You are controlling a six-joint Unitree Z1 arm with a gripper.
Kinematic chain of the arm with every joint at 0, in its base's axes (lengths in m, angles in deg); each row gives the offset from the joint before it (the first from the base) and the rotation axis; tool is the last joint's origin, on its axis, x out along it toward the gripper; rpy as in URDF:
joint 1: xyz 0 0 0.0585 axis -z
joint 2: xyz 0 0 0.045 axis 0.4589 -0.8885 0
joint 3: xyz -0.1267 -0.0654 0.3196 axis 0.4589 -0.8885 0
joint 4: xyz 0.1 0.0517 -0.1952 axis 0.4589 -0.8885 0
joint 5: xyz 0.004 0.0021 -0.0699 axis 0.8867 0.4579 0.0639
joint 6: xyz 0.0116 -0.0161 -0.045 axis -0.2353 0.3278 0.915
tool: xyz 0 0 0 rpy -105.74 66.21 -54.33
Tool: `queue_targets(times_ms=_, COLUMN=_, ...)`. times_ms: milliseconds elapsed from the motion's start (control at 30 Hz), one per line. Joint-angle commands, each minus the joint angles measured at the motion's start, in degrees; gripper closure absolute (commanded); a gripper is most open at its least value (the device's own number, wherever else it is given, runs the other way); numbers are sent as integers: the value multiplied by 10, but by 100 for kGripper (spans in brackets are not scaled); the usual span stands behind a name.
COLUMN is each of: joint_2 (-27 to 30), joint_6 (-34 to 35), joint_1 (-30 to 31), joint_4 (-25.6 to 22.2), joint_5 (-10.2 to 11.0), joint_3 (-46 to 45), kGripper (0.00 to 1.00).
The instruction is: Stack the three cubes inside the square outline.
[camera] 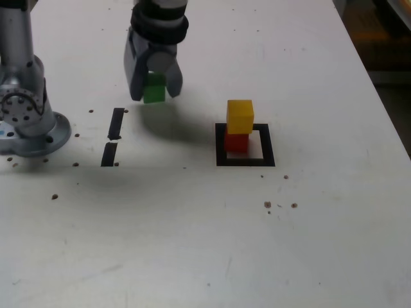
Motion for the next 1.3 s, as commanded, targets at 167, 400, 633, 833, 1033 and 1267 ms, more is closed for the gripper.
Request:
queue_targets(times_ms=167, joint_2=50, joint_6=6, joint_1=87, joint_4=-208, joint_5=9, joint_3=195, kGripper=77)
queue_targets(times_ms=400, joint_2=21, joint_6=13, joint_1=184, joint_4=-250, joint_5=-8, joint_3=345, kGripper=78)
queue_targets(times_ms=633, joint_2=-54, joint_6=14, joint_1=222, joint_4=-260, joint_5=-26, joint_3=433, kGripper=78)
queue_targets(times_ms=833, joint_2=-79, joint_6=15, joint_1=233, joint_4=-260, joint_5=-24, joint_3=458, kGripper=78)
queue_targets(times_ms=1033, joint_2=-108, joint_6=11, joint_1=223, joint_4=-256, joint_5=-25, joint_3=436, kGripper=78)
queue_targets(times_ms=1267, joint_2=-125, joint_6=16, joint_1=207, joint_4=-222, joint_5=-26, joint_3=398, kGripper=78)
